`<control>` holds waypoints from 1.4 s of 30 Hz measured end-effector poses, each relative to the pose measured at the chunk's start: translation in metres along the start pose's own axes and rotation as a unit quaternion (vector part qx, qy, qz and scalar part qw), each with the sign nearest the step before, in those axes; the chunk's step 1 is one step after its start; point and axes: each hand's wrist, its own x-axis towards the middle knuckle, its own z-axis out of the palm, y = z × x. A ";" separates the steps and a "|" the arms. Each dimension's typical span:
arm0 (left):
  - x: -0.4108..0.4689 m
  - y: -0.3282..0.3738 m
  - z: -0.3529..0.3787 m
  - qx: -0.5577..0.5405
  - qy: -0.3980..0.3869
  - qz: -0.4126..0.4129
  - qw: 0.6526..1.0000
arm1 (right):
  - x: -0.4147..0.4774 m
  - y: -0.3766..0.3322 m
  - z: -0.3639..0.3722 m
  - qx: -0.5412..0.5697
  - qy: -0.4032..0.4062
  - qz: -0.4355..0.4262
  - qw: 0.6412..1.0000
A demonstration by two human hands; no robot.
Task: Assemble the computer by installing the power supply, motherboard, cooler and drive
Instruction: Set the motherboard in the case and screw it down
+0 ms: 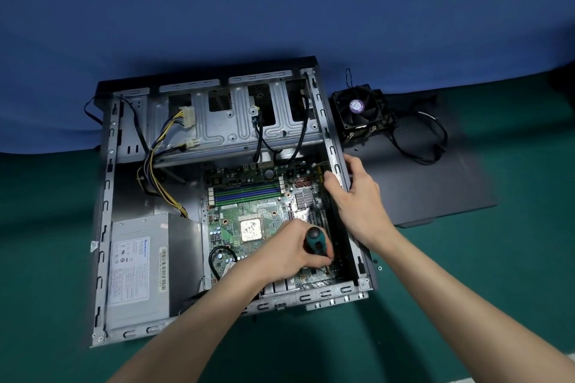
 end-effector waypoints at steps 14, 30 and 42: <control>-0.002 0.013 0.008 0.147 -0.045 -0.008 0.988 | -0.061 -0.008 -0.040 -0.199 -0.044 -0.333 0.921; -0.010 0.014 0.013 0.215 0.003 0.008 0.977 | -0.076 -0.013 -0.033 -0.332 -0.121 -0.284 0.891; -0.013 0.016 0.015 0.122 0.000 0.004 0.993 | -0.076 -0.021 -0.037 -0.395 -0.156 -0.192 0.885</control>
